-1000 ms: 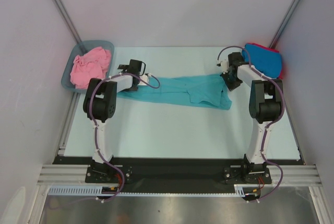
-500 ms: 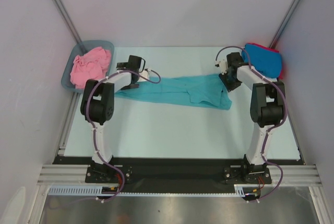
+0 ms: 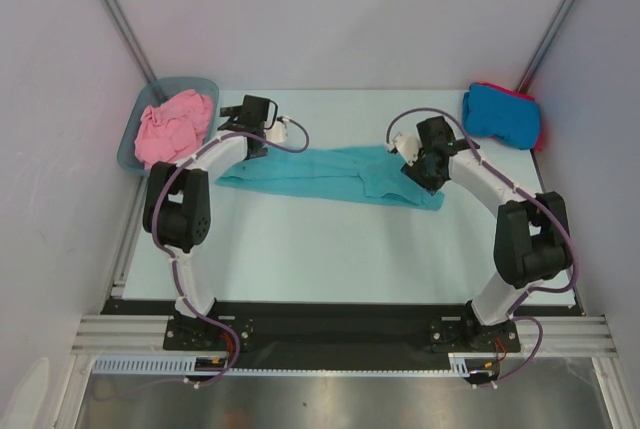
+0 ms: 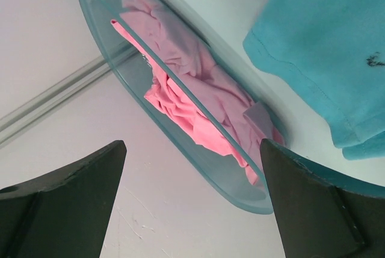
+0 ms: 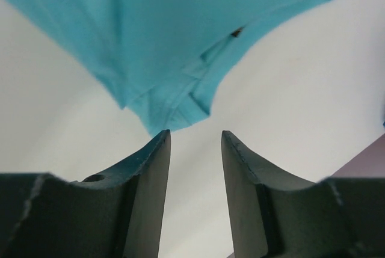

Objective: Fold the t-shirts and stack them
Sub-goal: Fold the tshirt

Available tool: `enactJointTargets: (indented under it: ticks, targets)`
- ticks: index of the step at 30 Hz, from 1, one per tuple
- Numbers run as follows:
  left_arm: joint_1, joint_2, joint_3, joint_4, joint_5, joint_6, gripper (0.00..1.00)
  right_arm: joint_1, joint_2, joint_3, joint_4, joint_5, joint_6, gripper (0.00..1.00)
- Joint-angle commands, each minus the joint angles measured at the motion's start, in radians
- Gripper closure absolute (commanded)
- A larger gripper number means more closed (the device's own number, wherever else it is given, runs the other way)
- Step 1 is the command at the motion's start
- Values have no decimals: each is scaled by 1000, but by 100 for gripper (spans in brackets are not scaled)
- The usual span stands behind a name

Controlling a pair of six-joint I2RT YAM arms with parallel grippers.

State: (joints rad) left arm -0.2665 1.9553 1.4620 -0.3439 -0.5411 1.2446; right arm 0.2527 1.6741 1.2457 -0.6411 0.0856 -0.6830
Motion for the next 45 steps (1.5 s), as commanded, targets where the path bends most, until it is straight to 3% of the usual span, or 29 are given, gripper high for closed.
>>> enactJointTargets:
  ticks: [1, 15, 45]
  targets:
    - [-2, -55, 41, -3, -19, -36, 0, 33, -50, -49, 38, 19, -125, 55]
    - [-2, -65, 37, -1, -16, -42, 0, 152, -63, -137, 41, -14, -315, 39]
    - [13, -58, 70, 5, -17, -57, 0, 218, 137, -147, 147, 2, -400, 42]
